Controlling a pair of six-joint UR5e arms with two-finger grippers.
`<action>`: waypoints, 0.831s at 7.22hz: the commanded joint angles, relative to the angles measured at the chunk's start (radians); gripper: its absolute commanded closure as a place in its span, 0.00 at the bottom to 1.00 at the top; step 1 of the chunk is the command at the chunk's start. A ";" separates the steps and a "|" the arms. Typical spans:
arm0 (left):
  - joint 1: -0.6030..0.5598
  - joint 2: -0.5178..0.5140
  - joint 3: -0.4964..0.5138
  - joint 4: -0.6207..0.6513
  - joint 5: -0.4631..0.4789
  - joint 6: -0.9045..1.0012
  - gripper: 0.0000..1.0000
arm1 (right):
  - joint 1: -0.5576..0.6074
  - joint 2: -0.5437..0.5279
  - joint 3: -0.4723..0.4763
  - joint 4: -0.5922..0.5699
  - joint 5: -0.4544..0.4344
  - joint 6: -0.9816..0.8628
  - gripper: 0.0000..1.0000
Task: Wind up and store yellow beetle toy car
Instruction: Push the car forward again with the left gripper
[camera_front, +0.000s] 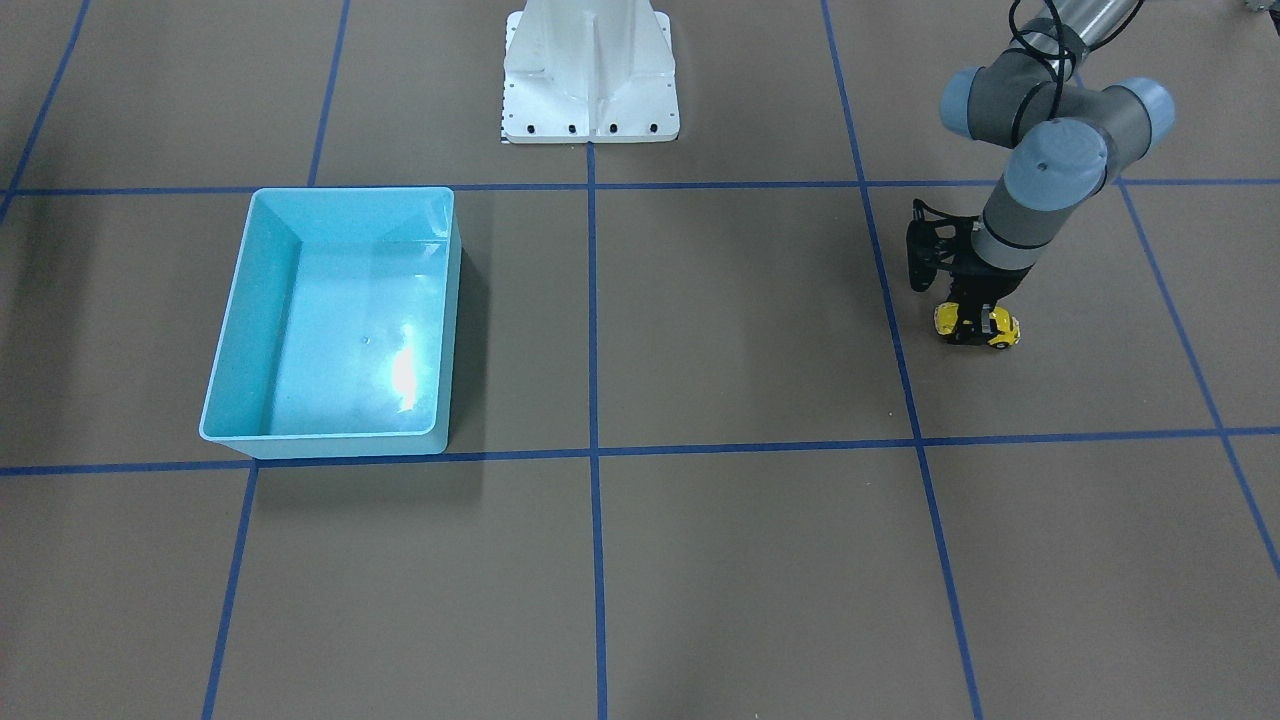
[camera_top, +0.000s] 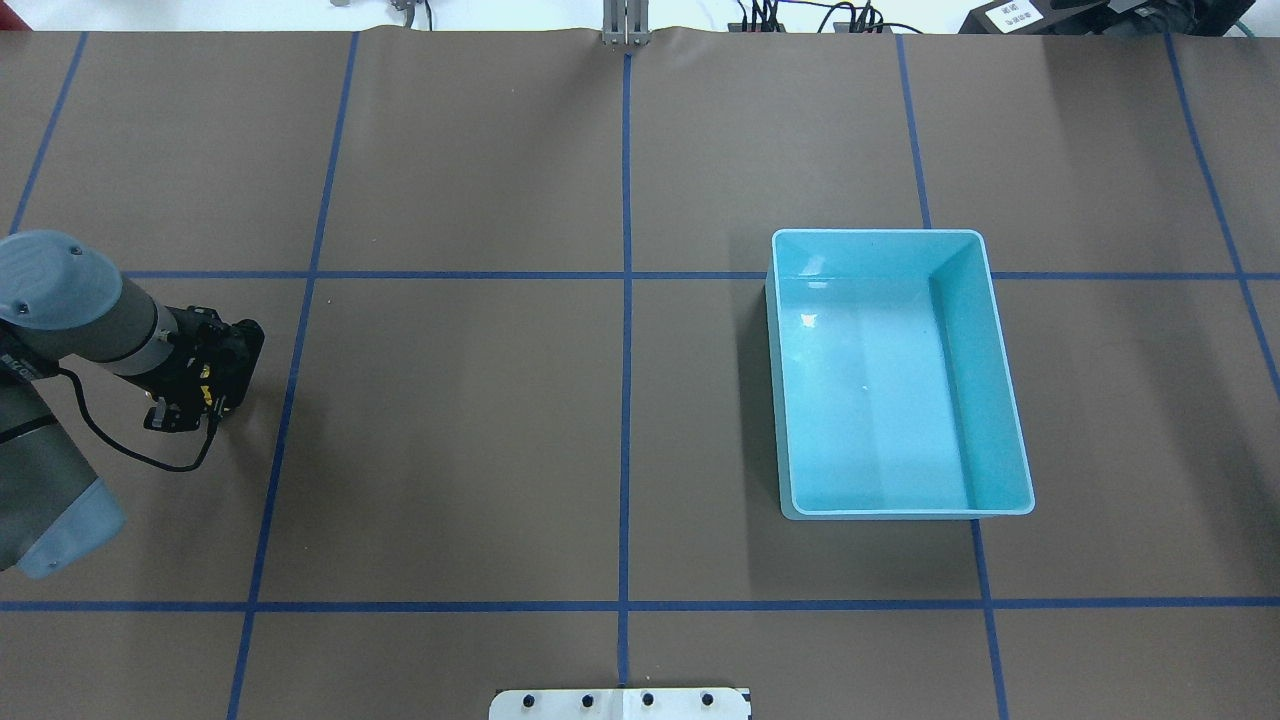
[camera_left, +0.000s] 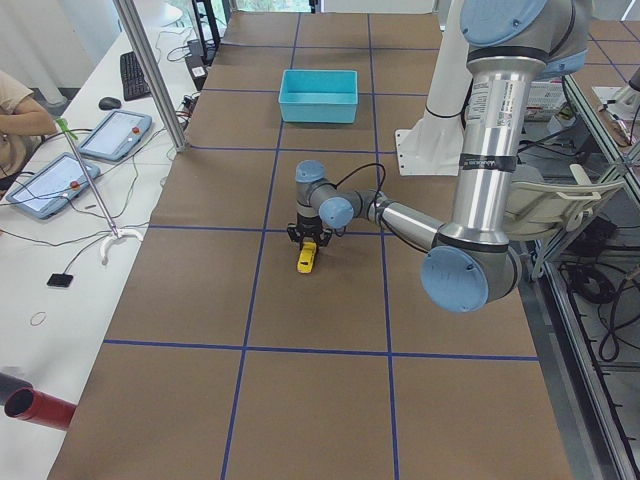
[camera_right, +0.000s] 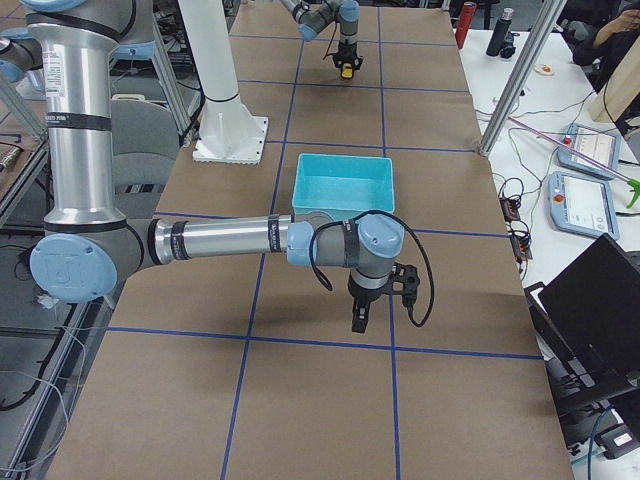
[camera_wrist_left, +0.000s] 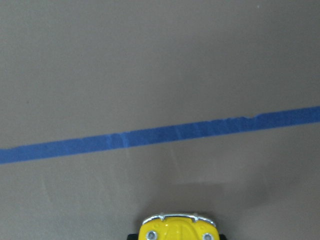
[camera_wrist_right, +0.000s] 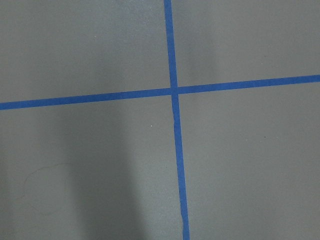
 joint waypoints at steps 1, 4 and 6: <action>-0.007 0.011 0.001 -0.005 -0.001 0.010 1.00 | 0.000 0.000 0.000 0.000 0.000 -0.001 0.00; -0.013 0.015 0.001 -0.015 -0.007 0.015 1.00 | -0.003 0.000 -0.002 0.000 0.000 -0.001 0.00; -0.044 0.006 -0.002 -0.003 -0.042 0.004 1.00 | -0.005 0.000 0.000 0.000 0.000 -0.001 0.00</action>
